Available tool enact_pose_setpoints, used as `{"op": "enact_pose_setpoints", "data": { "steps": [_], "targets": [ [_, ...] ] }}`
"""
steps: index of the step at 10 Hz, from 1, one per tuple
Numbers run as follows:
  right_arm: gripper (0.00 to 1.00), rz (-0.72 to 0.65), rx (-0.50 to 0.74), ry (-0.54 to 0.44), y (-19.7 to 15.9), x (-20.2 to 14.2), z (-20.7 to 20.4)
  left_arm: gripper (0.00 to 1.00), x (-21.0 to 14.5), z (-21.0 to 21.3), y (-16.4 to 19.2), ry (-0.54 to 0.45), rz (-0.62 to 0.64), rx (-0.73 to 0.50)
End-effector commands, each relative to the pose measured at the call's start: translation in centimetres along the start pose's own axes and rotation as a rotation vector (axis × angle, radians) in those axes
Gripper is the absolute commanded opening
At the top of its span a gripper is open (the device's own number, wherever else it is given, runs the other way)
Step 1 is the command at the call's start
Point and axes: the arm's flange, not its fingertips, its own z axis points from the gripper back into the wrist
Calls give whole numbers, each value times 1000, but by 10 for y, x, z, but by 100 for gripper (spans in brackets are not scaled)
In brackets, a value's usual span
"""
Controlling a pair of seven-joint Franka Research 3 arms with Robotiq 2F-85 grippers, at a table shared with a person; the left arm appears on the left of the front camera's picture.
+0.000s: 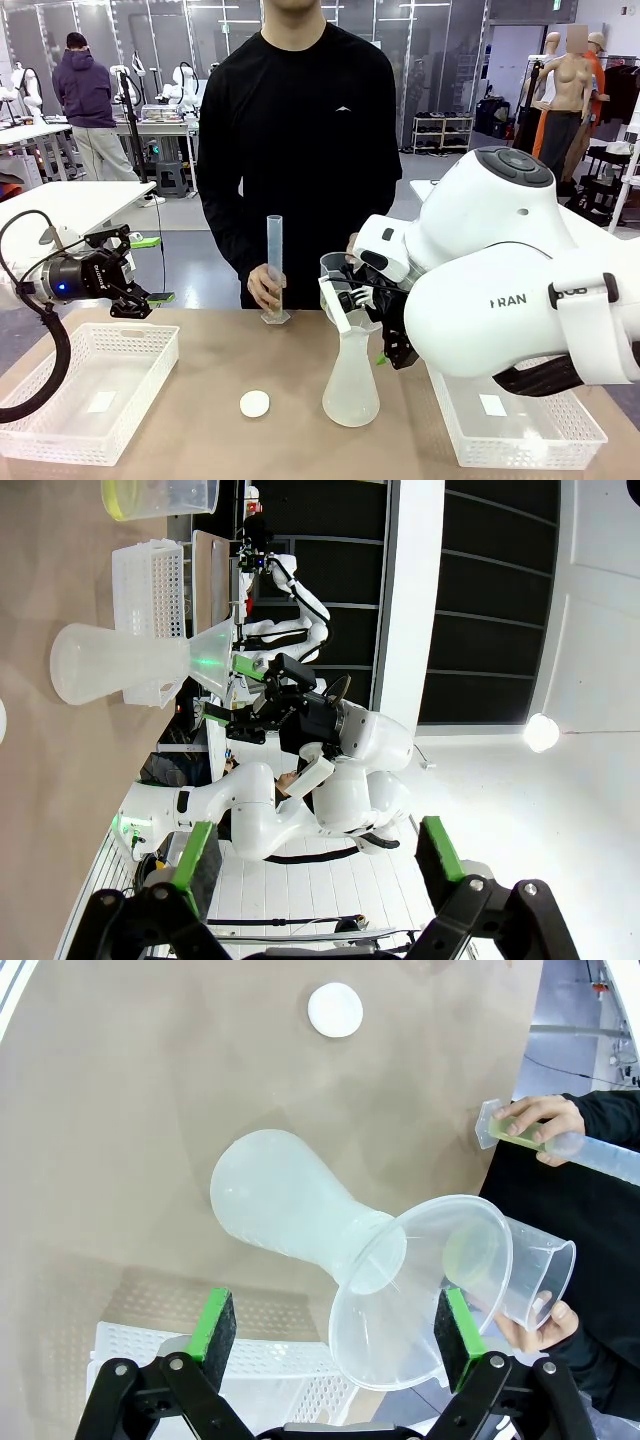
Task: Prepare the solutions needed for the experiment.
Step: Pick up the Plastic Funnel and insert it into the Big flask, then once the solution is in the Big flask , pick up the Plastic Funnel and place it back into the right Organizing basket.
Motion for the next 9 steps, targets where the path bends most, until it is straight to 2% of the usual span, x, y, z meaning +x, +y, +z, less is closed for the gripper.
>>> {"op": "enact_pose_setpoints", "data": {
  "steps": [1,9],
  "targets": [
    [100,-1,-4,0,0,0,1,100,-1,0,-2,0,-10,-1],
    [100,-1,-4,0,0,0,1,100,-1,0,-2,0,-10,-1]
  ]
}}
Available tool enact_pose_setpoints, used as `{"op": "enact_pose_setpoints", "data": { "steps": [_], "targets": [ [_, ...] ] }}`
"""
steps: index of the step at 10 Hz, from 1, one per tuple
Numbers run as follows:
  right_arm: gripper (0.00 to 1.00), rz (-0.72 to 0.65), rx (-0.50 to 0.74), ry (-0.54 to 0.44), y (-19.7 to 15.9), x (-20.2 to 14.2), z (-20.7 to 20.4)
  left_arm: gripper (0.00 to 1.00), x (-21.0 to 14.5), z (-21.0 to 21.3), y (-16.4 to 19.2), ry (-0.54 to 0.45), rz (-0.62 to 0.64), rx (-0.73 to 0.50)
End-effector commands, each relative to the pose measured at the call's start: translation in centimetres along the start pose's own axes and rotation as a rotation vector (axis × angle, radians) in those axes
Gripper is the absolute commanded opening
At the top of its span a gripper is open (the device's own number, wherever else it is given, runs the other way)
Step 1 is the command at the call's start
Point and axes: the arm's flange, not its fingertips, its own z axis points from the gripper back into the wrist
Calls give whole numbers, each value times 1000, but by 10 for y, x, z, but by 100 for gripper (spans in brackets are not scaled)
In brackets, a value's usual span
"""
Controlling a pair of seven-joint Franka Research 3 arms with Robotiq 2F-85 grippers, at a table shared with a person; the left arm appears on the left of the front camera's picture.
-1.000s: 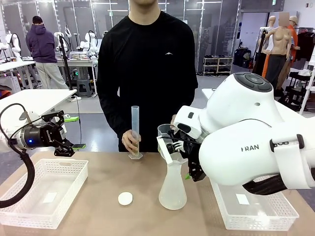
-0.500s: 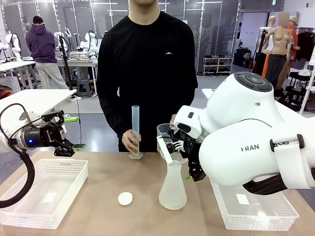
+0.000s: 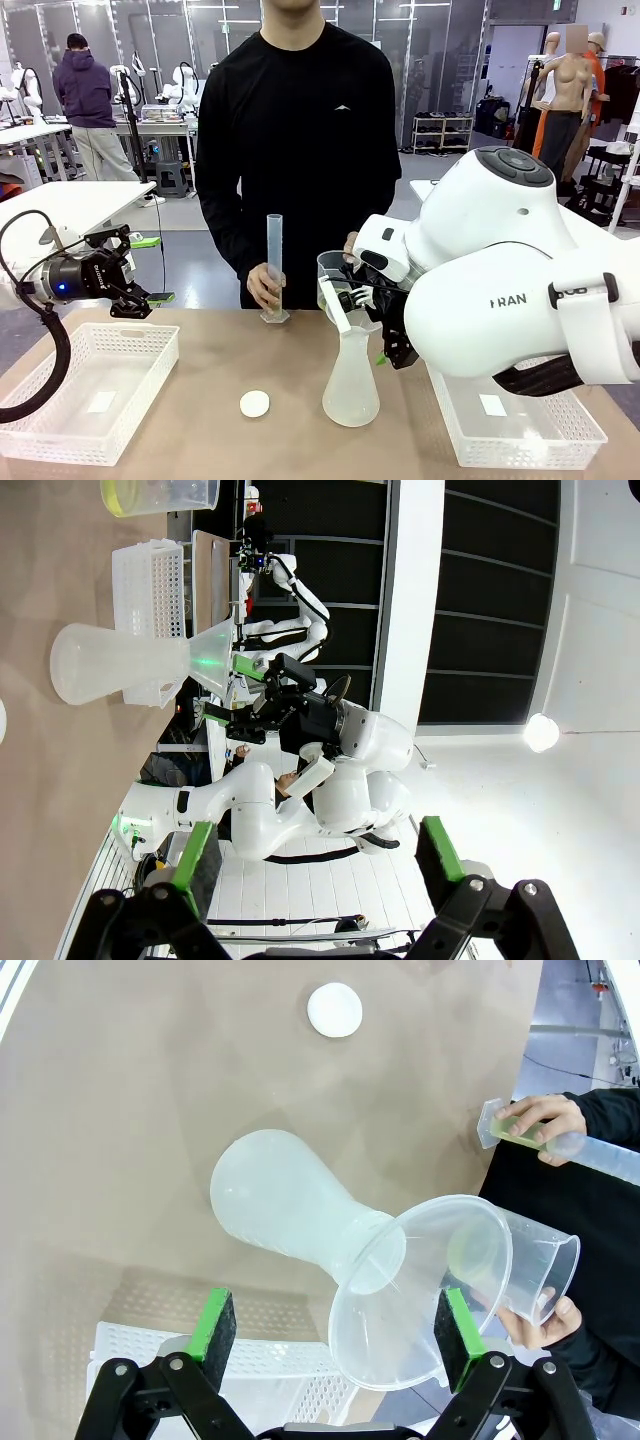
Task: Prepare the solutions needed for the experiment.
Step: Once the solution is in the Big flask , pick up the Plastic Funnel and place it back into the right Organizing basket.
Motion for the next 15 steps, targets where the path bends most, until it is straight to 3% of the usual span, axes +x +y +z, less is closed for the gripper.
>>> {"op": "enact_pose_setpoints", "data": {
  "steps": [1,4,7,9,11,12,13,14,15],
  "targets": [
    [100,0,0,0,0,0,0,100,-1,0,-2,0,-10,-1],
    [100,-229,-34,-10,5,-35,43,100,-1,0,-2,0,-10,-1],
    [100,-501,-129,-249,20,-95,75,100,-1,0,-2,0,-10,-1],
    [100,-828,-117,-325,42,-133,83,100,-1,0,-2,0,-10,-1],
    [100,-1049,-75,-437,64,-158,78,100,-1,0,-2,0,-10,-1],
    [100,-1105,-48,-437,70,-163,74,100,-1,0,-2,0,-10,-1],
    [100,-1123,-101,-405,69,-160,75,100,-1,0,-2,0,-10,-1],
    [100,-1018,-45,-421,7,-182,89,100,-1,0,-2,0,-10,-1],
    [100,-1018,-45,-421,7,-182,89,100,-1,0,-2,0,-10,-1]
  ]
}}
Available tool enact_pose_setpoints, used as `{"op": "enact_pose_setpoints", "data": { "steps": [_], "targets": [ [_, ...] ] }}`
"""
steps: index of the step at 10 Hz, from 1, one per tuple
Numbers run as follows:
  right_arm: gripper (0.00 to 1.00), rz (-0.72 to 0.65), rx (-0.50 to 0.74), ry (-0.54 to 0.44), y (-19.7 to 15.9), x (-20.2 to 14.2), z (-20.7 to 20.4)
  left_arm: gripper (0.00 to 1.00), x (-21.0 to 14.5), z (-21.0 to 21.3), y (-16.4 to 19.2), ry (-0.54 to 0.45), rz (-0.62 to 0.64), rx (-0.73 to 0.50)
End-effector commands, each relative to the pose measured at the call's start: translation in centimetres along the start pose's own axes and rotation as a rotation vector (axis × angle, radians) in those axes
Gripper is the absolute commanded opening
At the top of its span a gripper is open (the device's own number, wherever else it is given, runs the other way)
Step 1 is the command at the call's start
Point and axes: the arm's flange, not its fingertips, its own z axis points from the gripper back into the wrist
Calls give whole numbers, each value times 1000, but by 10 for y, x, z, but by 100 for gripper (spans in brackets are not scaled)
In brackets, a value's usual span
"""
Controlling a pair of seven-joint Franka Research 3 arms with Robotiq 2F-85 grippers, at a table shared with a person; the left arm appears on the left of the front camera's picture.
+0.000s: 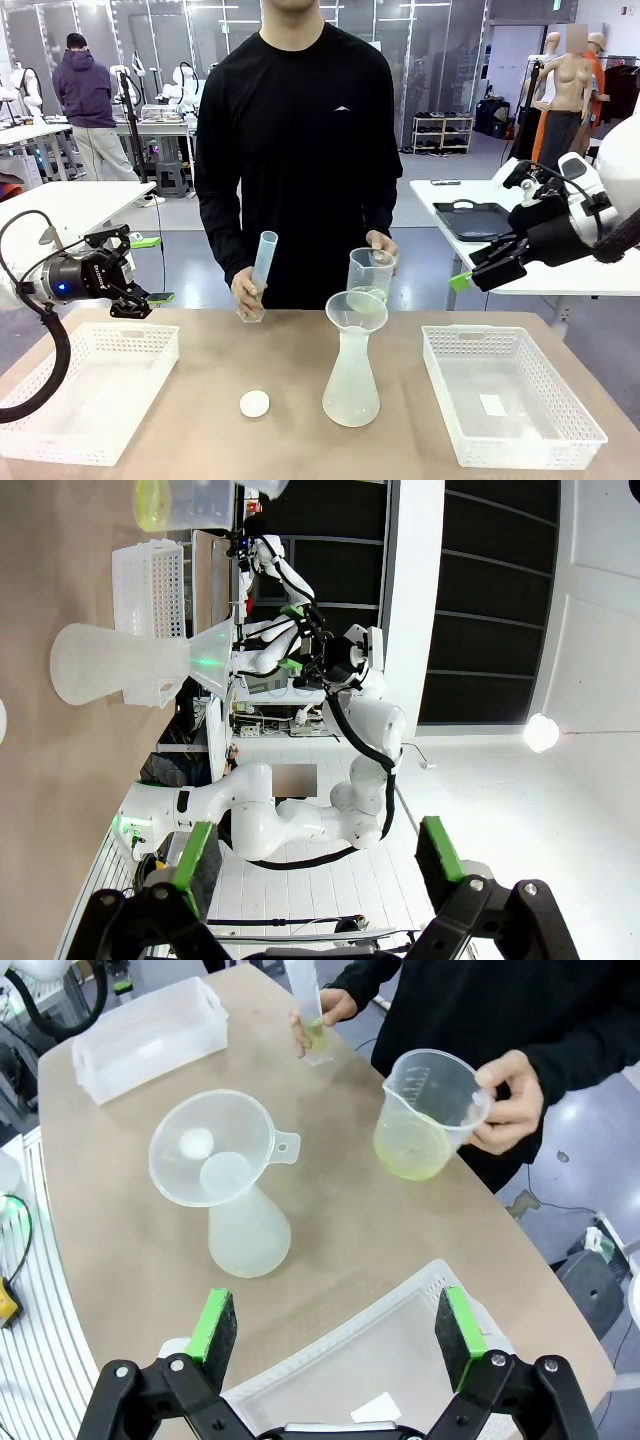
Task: Prepare the solutions needed for the experiment.
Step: Once the solution is in the Big flask , pick up the Plastic Funnel and place it back into the right Organizing basket.
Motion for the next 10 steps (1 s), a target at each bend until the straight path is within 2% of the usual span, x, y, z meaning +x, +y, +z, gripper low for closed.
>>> {"op": "enact_pose_setpoints", "data": {
  "steps": [1,4,5,7,10],
  "targets": [
    [100,45,11,2,4,4,0,100,-1,0,-2,1,-10,-1],
    [100,27,2,9,6,5,-2,100,-1,0,-2,1,-10,-1],
    [100,-152,111,-10,-12,-13,1,100,-1,0,-2,1,-10,-1],
    [100,-366,218,-54,-33,-43,3,100,-1,0,-2,1,-10,-1],
    [100,-732,489,-106,-48,-81,-7,100,-1,0,-2,1,-10,-1]
  ]
}}
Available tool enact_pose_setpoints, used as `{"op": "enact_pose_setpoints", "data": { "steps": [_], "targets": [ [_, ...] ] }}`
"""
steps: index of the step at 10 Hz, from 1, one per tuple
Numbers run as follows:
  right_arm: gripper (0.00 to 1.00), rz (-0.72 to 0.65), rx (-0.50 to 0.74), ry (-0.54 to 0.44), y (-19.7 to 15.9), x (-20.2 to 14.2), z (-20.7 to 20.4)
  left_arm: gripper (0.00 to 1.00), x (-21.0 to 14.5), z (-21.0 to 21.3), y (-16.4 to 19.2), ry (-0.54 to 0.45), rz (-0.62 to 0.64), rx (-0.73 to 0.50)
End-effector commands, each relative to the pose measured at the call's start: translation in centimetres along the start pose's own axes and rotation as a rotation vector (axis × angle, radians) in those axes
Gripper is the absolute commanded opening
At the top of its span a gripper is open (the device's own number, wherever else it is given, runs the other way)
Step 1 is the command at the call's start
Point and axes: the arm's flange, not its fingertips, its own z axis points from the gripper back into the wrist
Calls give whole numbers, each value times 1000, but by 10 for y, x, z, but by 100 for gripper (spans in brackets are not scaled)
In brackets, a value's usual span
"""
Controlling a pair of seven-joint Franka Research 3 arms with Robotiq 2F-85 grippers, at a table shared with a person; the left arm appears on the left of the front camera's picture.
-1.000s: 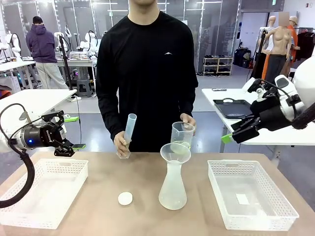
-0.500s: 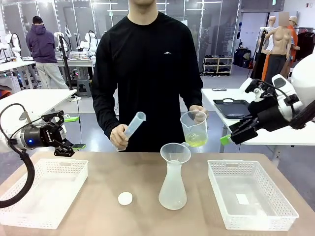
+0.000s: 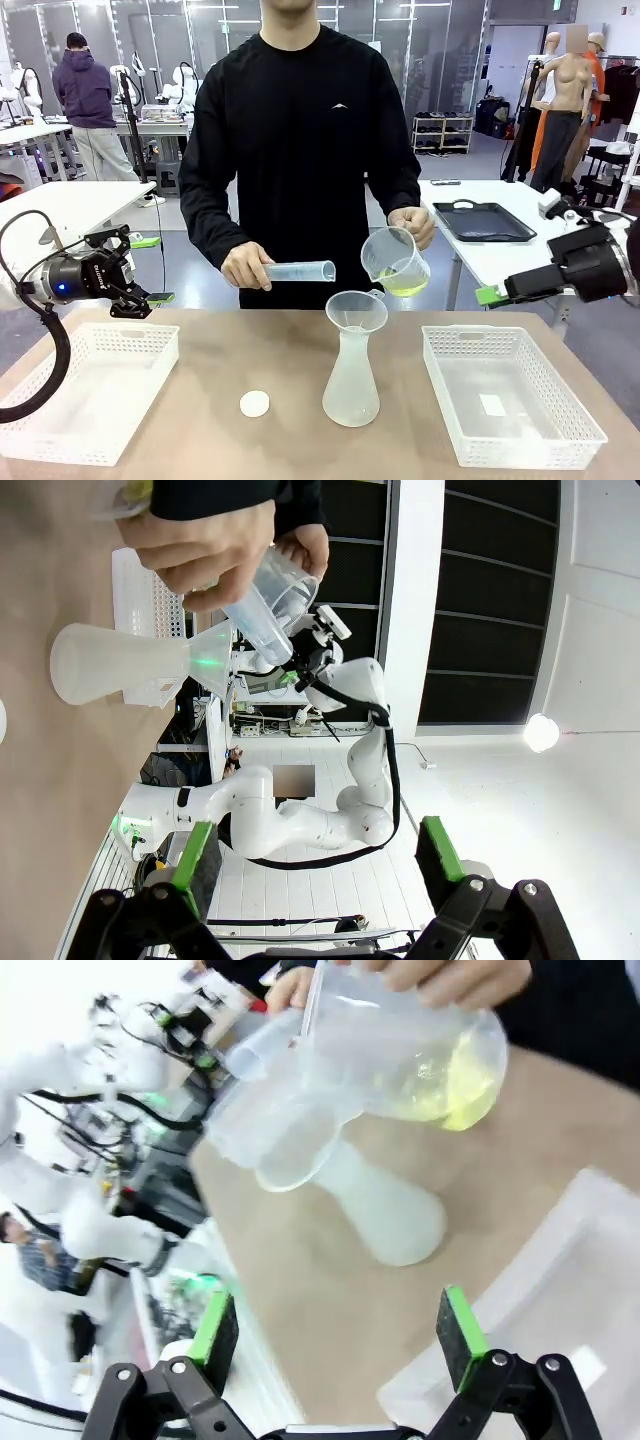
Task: Prepare the solutions needed for the experiment.
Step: Once the solution is in the Big flask , pick up the Plastic Funnel and place it back into the right Organizing basket.
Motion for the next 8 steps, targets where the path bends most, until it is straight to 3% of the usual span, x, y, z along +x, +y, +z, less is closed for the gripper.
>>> {"op": "enact_pose_setpoints", "data": {
  "steps": [1,4,8],
  "targets": [
    [100,-232,131,-35,-19,3,-2,100,-1,0,-2,1,-9,-1],
    [100,-378,328,-127,-46,-8,-6,100,-1,0,-2,1,-9,-1],
    [100,-537,366,-111,-66,-20,-13,100,-1,0,-2,1,-9,-1]
  ]
}}
